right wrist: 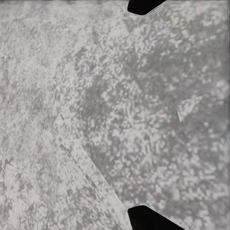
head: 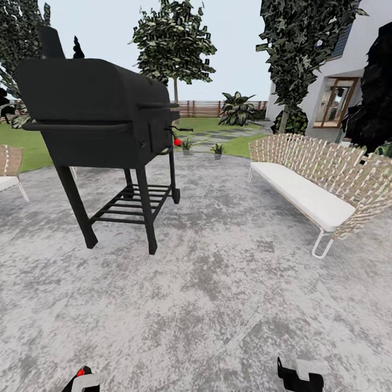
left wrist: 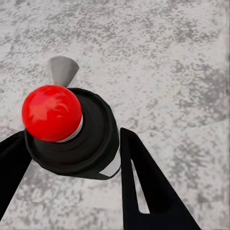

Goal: Pick up the pesticide atomizer in the garden and spray insectifuge to fully cover both potted plants in the garden.

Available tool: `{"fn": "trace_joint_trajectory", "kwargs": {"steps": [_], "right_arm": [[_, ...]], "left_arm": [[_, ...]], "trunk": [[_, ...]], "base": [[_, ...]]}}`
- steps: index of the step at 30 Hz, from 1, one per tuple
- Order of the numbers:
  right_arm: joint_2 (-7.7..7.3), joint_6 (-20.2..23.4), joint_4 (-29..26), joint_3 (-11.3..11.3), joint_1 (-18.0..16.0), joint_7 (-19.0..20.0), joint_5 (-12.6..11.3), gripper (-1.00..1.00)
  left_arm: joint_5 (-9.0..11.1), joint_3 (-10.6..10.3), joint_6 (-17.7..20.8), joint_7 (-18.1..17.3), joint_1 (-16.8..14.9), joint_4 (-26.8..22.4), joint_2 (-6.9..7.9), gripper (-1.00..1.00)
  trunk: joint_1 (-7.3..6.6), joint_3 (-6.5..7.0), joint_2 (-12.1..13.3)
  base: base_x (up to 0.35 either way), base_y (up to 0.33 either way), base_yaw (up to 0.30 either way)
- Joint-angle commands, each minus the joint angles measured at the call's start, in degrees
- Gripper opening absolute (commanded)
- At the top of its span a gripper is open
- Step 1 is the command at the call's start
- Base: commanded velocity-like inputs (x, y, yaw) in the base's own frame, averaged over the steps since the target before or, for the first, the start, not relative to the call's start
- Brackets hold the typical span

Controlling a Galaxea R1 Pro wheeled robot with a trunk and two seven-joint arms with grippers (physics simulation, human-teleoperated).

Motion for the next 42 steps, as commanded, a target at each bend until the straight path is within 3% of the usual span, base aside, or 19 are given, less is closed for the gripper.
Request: {"fn": "trace_joint_trajectory", "kwargs": {"steps": [1, 6, 13, 42], "right_arm": [[0.01, -0.14, 0.10, -0.21, -0.06, -0.37, 0.60, 1.00], [0.01, -0.14, 0.10, -0.21, -0.06, -0.37, 0.60, 1.00], [-0.06, -0.19, 0.02, -0.21, -0.06, -0.37, 0.62, 1.00], [-0.27, -0.14, 0.10, -0.19, -0.06, -0.37, 0.84, 1.00]], "left_arm": [[-0.39, 0.07, -0.17, 0.32, -0.02, 0.03, 0.00, -1.00], [-0.39, 0.07, -0.19, 0.32, -0.02, 0.03, 0.00, -1.00], [-0.39, 0.07, -0.19, 0.27, -0.02, 0.03, 0.00, -1.00], [-0.39, 0.13, -0.10, 0.28, -0.02, 0.03, 0.00, -1.00]], "trunk": [[-0.24, 0.10, 0.40], [-1.34, 0.80, 2.40], [-1.34, 0.59, 2.40], [-1.34, 0.58, 2.40]], "base": [[0.000, 0.000, -0.281], [0.000, 0.000, -0.279], [0.038, -0.002, -0.214], [0.315, -0.129, -0.003]]}}
